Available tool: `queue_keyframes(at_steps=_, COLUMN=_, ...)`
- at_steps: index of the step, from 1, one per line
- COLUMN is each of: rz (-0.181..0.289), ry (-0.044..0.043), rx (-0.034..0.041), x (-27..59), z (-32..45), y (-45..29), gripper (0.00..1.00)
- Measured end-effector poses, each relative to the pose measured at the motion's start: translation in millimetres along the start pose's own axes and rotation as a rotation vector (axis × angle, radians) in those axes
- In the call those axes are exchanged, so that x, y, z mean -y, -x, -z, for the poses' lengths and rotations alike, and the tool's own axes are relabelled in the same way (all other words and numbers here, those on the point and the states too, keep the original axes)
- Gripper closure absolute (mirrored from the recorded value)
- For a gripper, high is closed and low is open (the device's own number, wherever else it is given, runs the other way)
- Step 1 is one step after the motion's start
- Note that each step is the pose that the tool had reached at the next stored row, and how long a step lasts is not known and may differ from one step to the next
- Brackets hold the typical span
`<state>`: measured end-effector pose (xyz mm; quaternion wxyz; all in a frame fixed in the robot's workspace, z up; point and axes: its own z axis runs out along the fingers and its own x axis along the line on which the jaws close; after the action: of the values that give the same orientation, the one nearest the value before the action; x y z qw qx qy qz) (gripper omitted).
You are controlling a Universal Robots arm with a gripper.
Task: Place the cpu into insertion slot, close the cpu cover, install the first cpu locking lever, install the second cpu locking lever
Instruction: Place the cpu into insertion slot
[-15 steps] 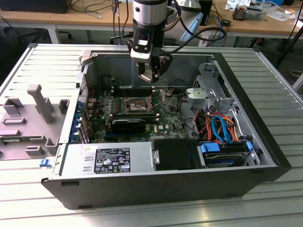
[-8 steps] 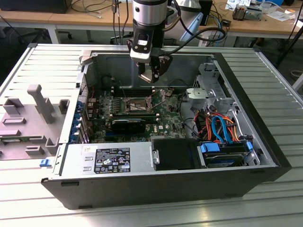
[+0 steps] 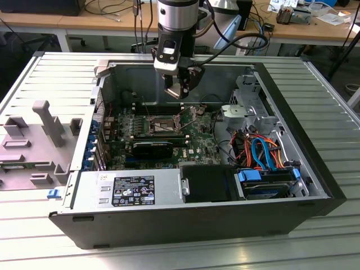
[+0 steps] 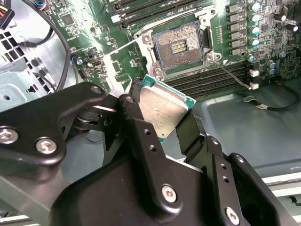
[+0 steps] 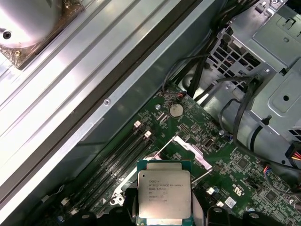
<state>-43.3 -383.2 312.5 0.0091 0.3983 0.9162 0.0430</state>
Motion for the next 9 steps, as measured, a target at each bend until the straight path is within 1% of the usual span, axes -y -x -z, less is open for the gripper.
queue_keyframes(at_steps=3, rz=-0.023, ry=0.0004, rx=0.0019, x=0.1, z=-0.9, y=0.0, gripper=0.45)
queue_keyframes(at_steps=9, rz=-0.031, ry=0.0006, rx=0.0026, x=0.1, z=-1.2, y=0.0, gripper=0.45)
